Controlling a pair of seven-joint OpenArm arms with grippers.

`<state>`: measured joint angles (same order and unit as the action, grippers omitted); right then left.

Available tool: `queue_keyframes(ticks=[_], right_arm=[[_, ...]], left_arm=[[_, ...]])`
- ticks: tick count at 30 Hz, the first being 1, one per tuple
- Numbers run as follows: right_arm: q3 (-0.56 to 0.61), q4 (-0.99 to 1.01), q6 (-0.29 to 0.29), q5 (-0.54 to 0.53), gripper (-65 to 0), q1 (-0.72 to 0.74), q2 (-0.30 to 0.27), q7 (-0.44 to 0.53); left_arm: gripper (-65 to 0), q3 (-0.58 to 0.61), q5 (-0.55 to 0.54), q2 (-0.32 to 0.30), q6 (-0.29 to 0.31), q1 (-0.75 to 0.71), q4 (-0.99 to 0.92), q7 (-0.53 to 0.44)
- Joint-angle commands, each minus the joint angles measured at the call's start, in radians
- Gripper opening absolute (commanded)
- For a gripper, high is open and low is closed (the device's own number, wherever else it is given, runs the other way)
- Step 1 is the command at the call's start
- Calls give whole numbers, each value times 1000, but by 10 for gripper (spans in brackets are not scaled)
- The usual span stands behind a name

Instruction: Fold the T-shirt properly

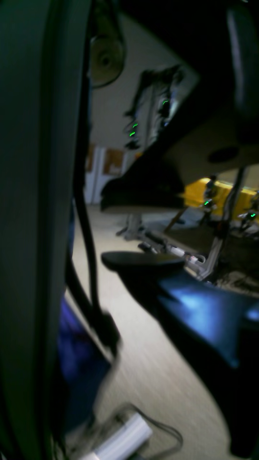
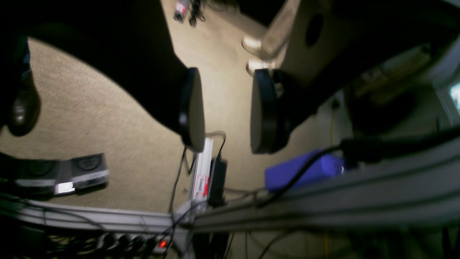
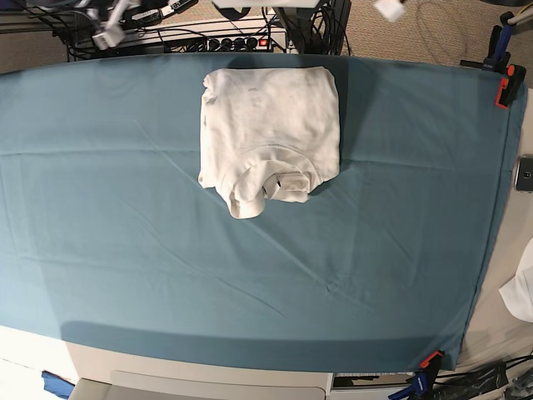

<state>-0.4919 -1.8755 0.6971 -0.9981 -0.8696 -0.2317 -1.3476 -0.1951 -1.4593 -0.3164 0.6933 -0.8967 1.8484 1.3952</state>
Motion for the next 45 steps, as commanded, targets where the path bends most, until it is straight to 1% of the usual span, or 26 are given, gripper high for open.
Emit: queue_keyframes(ticks=[1, 2, 3, 6, 8, 9, 11, 13, 15, 16, 18, 19, 20, 21, 23, 25, 26, 28, 30, 31, 34, 39, 41, 43, 45], right_arm=[[24, 10, 1, 11, -431, -11, -10, 23], [56, 35, 1, 39, -431, -11, -10, 43], [90, 65, 1, 69, -431, -11, -10, 70], [188, 191, 1, 186, -431, -5, -16, 182], [236, 293, 1, 279, -431, 17, -15, 251], [251, 346, 1, 321, -431, 35, -16, 271], [264, 448, 1, 386, -431, 78, -16, 284], [263, 541, 1, 409, -431, 125, -24, 289], [262, 626, 1, 428, -431, 168, -42, 310], [262, 664, 1, 449, -431, 189, -53, 335], [262, 737, -3, 517, -431, 227, -77, 420], [262, 773, -24, 557, -431, 246, -86, 475], [262, 809, -61, 601, -431, 266, -95, 537], [262, 843, -106, 646, -431, 285, -100, 601], [262, 909, -220, 735, -431, 327, -99, 713], [262, 979, -328, 791, -431, 373, -94, 808], [262, 1016, -372, 804, -431, 397, -92, 845], [262, 1095, -447, 809, -431, 449, -87, 898], [262, 1177, -503, 808, -431, 498, -76, 923], [262, 1219, -515, 808, -431, 520, -70, 936], [262, 1342, -522, 809, -431, 578, -48, 996], [262, 1476, -522, 814, -431, 642, -17, 1125], [262, 1485, -522, 816, -431, 658, -3, 1139], [262, 1485, -522, 821, -432, 672, 9, 1136], [262, 1485, -522, 858, -432, 686, 18, 1134]], left_arm=[[-456, 29, -24, -8, 5, -3, 12, 1], [-456, 58, 3, -8, 5, 7, 11, 1], [-456, 88, 58, -8, 5, 18, 9, 1], [-456, 165, 275, -8, 5, 57, -21, 1], [-456, 200, 468, -8, 5, 84, -56, -54], [-456, 211, 575, -10, 5, 96, -74, -84], [-456, 219, 768, -22, 5, 113, -122, -146], [-456, 218, 945, -45, -5, 119, -181, -250], [-456, 218, 1103, -74, -113, 119, -248, -381], [-456, 218, 1178, -84, -170, 122, -284, -442], [-457, 218, 1315, -95, -299, 136, -365, -548], [-456, 218, 1371, -95, -363, 149, -408, -594], [-456, 219, 1411, -94, -422, 167, -456, -640], [-456, 219, 1429, -94, -470, 187, -503, -688], [-456, 219, 1434, -93, -537, 234, -595, -779], [-456, 219, 1432, -85, -568, 285, -680, -860], [-456, 219, 1430, -77, -584, 312, -719, -896], [-456, 218, 1406, -51, -614, 362, -793, -959], [-456, 218, 1363, -19, -635, 404, -863, -1027], [-456, 218, 1345, -1, -643, 422, -896, -1060], [-456, 219, 1335, 61, -652, 470, -999, -1144], [-456, 219, 1336, 148, -642, 542, -1171, -1260], [-456, 219, 1336, 171, -641, 571, -1229, -1292], [-456, 219, 1335, 187, -640, 597, -1270, -1300], [-456, 219, 1335, 201, -640, 617, -1294, -1299]])
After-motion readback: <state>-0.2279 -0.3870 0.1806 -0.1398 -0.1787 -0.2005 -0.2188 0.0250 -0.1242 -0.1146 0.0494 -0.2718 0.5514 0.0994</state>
